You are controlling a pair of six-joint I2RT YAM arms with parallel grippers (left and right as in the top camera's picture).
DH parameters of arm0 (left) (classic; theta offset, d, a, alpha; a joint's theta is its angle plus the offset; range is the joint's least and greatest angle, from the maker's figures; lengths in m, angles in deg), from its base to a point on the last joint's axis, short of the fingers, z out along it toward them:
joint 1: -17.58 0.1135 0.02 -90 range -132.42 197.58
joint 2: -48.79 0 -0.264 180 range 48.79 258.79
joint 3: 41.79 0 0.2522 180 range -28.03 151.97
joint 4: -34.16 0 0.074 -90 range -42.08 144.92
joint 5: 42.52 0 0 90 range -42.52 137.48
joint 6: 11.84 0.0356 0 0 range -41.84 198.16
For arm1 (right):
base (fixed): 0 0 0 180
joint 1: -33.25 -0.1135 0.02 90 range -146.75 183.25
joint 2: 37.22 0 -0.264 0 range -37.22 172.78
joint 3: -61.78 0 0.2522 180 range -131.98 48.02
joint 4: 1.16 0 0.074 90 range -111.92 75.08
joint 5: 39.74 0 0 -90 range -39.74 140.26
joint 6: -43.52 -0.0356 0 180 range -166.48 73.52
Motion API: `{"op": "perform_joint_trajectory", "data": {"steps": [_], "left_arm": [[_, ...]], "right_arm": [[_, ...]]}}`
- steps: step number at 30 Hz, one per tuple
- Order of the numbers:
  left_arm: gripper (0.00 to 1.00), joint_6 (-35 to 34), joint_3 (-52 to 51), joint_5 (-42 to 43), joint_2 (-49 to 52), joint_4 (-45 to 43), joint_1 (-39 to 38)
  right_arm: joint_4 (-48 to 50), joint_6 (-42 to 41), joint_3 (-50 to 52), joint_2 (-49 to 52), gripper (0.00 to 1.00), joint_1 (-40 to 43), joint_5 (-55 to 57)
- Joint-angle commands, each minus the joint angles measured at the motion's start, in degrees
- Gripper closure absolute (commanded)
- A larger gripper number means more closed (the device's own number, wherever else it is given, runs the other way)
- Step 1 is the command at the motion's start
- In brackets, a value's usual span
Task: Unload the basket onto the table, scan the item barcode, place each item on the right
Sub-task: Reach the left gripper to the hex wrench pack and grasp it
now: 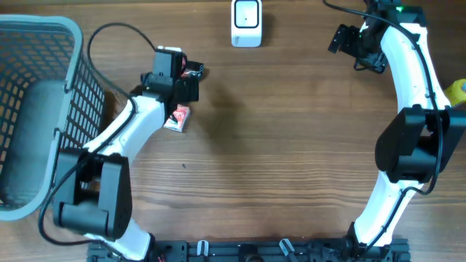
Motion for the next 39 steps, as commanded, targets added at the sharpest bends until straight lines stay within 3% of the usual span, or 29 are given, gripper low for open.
{"op": "perform_joint_trajectory", "data": {"steps": [1,13,16,21,26,29,31,34,38,39], "left_arm": [[0.0,5.35,7.63,-2.4,5.25,-0.15,-0.04],[0.02,8.39,11.19,0.55,13.33,3.02,-0.09],[0.17,8.55,11.19,0.59,13.9,2.6,-0.09],[0.31,9.66,11.19,0.81,15.8,0.61,-0.57],[0.29,9.64,11.19,1.46,17.88,-0.24,-0.81],[0.37,9.6,11.19,3.21,18.71,-0.42,-0.92],[0.33,9.38,11.19,3.17,18.71,-0.44,-1.22],[0.51,9.33,11.21,3.15,18.69,-0.35,-1.38],[0.53,7.87,11.21,2.51,18.56,-0.15,-1.4],[0.58,7.85,11.21,2.51,18.53,-0.15,-1.4]], "right_arm": [[0.09,0.76,0.15,-1.73,0.0,-0.44,-0.52],[0.68,0.5,0.15,-1.73,0.0,-0.44,-0.57],[0.5,-0.76,0.15,-1.73,0.0,-0.44,-0.57],[0.66,-0.92,0.15,-1.73,0.0,-0.44,-0.57],[0.57,-0.94,0.15,-1.73,0.0,-0.44,-0.57],[0.55,-0.92,0.15,-1.73,0.0,-0.44,-0.57],[0.55,-0.92,0.15,-1.73,0.0,-0.44,-0.55],[0.52,-0.81,0.15,-1.73,0.0,-0.44,-0.55],[0.52,-0.79,0.2,-1.64,0.0,-0.44,-0.55],[0.48,-0.76,0.2,-1.64,0.0,-0.44,-0.52]]}}
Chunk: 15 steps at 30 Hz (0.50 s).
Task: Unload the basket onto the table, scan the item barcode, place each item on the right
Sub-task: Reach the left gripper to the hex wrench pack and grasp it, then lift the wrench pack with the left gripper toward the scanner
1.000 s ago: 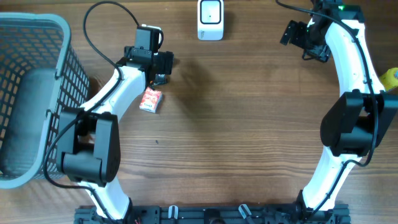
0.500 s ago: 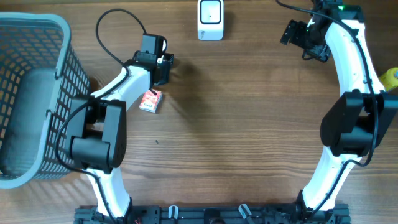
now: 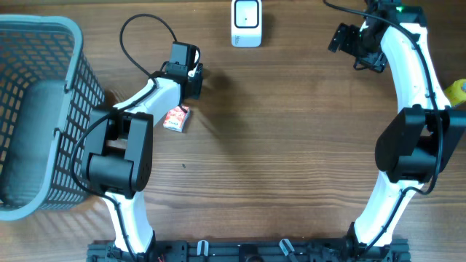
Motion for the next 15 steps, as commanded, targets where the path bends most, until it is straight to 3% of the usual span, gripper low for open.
{"op": "perform_joint_trajectory", "data": {"steps": [1,2,4,5,8,10,13,15], "left_arm": [[0.63,-1.01,0.7,0.28,0.96,0.48,-0.31],[0.66,-1.01,0.7,0.26,0.48,0.72,-0.31],[0.54,-1.01,0.7,-0.15,-0.61,0.61,-0.31],[0.52,-0.98,0.7,-0.63,-1.29,0.39,-0.31],[0.55,-0.98,0.7,-1.22,-2.08,0.2,-0.31],[0.7,-1.01,0.7,-1.2,-2.08,0.11,-0.31],[0.58,-1.01,0.7,-1.2,-2.08,-1.36,-0.31],[0.6,-1.01,0.7,-1.2,-2.08,-2.03,-0.31]], "right_arm": [[-0.07,-0.46,0.2,-1.64,0.0,-0.44,-0.5],[-0.07,-0.44,0.2,-1.64,0.0,-0.44,-0.5],[-0.11,-0.46,0.2,-1.64,0.0,-0.44,-0.5],[-0.11,-0.46,0.2,-1.64,0.0,-0.44,-0.5],[-0.24,-0.46,0.2,-1.64,0.0,-0.44,-0.52],[-0.46,-0.44,0.2,-1.64,0.0,-0.44,-0.5],[-0.46,-0.37,0.2,-1.64,0.0,-0.44,-0.33],[-0.48,-0.39,0.22,-1.64,0.0,-0.44,-0.33]]}}
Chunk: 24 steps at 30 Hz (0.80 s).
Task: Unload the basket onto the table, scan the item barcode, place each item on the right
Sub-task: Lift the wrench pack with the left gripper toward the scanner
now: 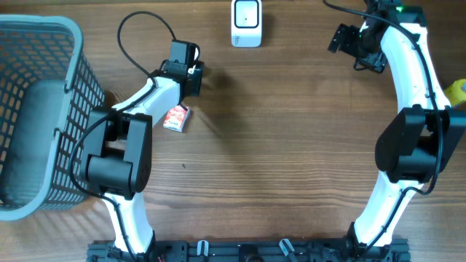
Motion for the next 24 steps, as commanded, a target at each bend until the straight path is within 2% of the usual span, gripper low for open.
{"op": "perform_joint_trajectory", "data": {"steps": [1,6,8,9,11,13,16,19,21,24], "left_arm": [[0.58,-0.15,0.24,-0.48,-1.51,-1.27,-0.31],[0.57,-0.2,0.22,-0.42,-1.49,-1.49,-0.24],[0.52,-1.29,0.22,-0.42,-1.46,-1.49,-0.2],[0.55,-1.29,0.22,-0.42,-1.38,-1.46,-0.2],[0.72,-1.27,0.22,-0.44,-1.38,-1.46,-0.09],[0.82,-1.51,0.22,-0.44,-1.38,-1.46,-0.09],[0.84,-2.78,0.22,-0.35,-1.25,-0.92,-0.09],[0.96,-4.52,0.22,-0.22,-1.27,0.68,-0.11],[0.96,-8.11,0.24,0.09,-1.33,1.66,-0.15],[0.96,-9.57,0.24,7.04,-2.21,2.38,-0.15]], "right_arm": [[-0.07,-0.42,0.22,-1.64,0.0,-0.44,-0.33],[-0.09,-0.13,0.22,-1.64,0.0,-0.44,-0.33],[-0.26,-0.04,0.22,-1.64,0.01,-0.44,-0.33],[-0.35,-0.02,0.22,-1.64,0.0,-0.44,-0.33],[-0.55,0.04,0.22,-1.64,0.01,-0.44,-0.33],[-0.57,0.22,0.22,-1.64,0.01,-0.44,-0.33],[-0.74,0.28,0.22,-1.64,0.01,-0.44,-0.33],[-0.76,0.96,0.22,-1.64,0.01,-0.44,-0.33],[-0.7,0.98,0.22,-1.64,0.01,-0.44,-0.33],[-0.72,1.07,0.22,-1.64,0.01,-0.44,-0.31]]}}
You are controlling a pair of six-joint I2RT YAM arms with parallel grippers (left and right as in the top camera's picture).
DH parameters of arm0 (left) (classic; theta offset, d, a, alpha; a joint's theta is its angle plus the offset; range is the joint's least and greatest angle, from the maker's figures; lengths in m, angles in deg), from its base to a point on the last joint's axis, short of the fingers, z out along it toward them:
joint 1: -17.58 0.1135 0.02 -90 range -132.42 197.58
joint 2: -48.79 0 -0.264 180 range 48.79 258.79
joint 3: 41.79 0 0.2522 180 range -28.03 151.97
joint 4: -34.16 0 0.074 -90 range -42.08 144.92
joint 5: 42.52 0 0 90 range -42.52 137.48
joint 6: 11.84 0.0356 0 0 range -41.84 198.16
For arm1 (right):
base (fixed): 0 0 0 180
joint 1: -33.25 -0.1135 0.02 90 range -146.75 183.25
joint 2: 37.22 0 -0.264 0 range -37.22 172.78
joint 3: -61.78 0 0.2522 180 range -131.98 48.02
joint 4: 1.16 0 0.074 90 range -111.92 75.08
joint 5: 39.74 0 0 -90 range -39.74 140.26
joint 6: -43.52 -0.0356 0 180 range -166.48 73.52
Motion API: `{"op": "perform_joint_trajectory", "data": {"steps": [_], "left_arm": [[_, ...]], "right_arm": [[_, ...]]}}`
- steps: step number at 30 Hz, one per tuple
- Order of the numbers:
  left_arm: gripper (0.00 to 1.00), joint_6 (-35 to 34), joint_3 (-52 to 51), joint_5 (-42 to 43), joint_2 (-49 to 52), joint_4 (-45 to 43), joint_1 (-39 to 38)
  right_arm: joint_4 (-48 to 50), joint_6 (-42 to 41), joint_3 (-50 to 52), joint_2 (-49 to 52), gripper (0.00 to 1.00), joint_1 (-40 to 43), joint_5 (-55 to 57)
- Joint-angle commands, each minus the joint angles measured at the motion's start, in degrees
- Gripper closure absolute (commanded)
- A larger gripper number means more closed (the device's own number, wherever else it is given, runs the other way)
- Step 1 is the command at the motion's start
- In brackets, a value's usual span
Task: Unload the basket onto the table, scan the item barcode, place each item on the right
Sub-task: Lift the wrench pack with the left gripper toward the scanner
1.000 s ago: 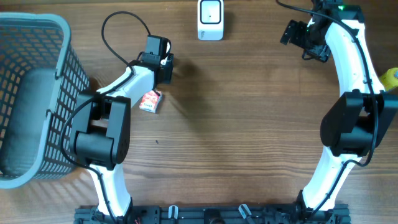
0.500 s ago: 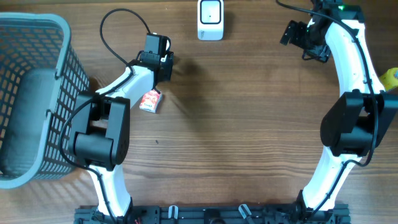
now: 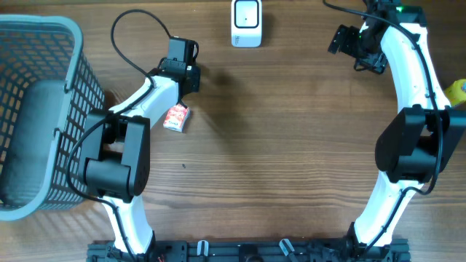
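Note:
The item, a small red and white box (image 3: 175, 117), lies flat on the wooden table (image 3: 291, 160). The white barcode scanner (image 3: 246, 22) stands at the far edge, in the middle. My left gripper (image 3: 195, 78) hovers just beyond the box, between it and the scanner, with nothing seen in it. Its jaws are hidden under the wrist, so their state is unclear. My right gripper (image 3: 336, 40) hangs at the far right, away from both, and its fingers are too dark to read.
A large grey mesh basket (image 3: 36, 109) fills the left side. A yellow object (image 3: 458, 92) sits at the right edge. A black cable (image 3: 135, 33) loops behind the left wrist.
The left wrist has shifted slightly to the left and farther away. The box, the scanner and the right arm are where they were.
At first my left arm was bent, with its gripper just beyond the box on the table. Then the arm stood stretched out, its wrist a little closer to the scanner. Since then it has only edged about. The box lay unmoved throughout.

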Motion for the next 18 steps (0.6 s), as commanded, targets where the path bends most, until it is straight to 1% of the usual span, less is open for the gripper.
{"op": "perform_joint_trajectory", "data": {"steps": [1,4,5,7,8,10,12,14,16,18], "left_arm": [[0.96,-5.66,-0.15,9.88,-1.46,1.86,-0.2],[0.96,-9.84,-0.15,17.86,-3.41,2.29,-0.15],[0.96,-10.56,-0.15,22.45,-4.26,2.32,-0.15],[0.96,-10.95,-0.15,36.79,-6.23,2.14,0.0],[0.96,-11.37,-0.15,41.77,-6.84,2.03,0.15],[0.96,-14.29,-0.15,53.55,-7.8,0.81,1.01],[0.96,-17.35,-0.15,67.41,-7.87,-2.91,2.19],[0.96,-20.72,-0.15,82.6,-7.87,-9.44,3.76],[0.96,-24.48,-0.15,89.66,-7.87,-15.28,4.66],[0.96,-25.22,-0.15,94.27,-7.87,-20.41,5.25]], "right_arm": [[-0.11,0.76,0.22,-1.64,0.01,-0.44,-0.28],[-0.04,0.76,0.22,-1.64,0.01,-0.44,0.17],[0.02,0.76,0.22,-1.64,0.01,-0.44,1.27],[-0.02,0.79,0.22,-1.64,0.01,-0.44,2.89],[-0.09,0.81,0.22,-1.64,0.01,-0.44,3.17],[-0.09,0.81,0.22,-1.64,0.01,-0.44,3.17],[-0.09,0.81,0.22,-1.64,0.01,-0.44,3.17],[-0.07,1.01,0.22,-1.64,0.0,-0.44,3.17],[0.0,1.95,0.22,-1.64,0.01,-0.44,3.17],[-0.07,2.27,0.37,-1.64,0.0,-0.44,3.89]]}}
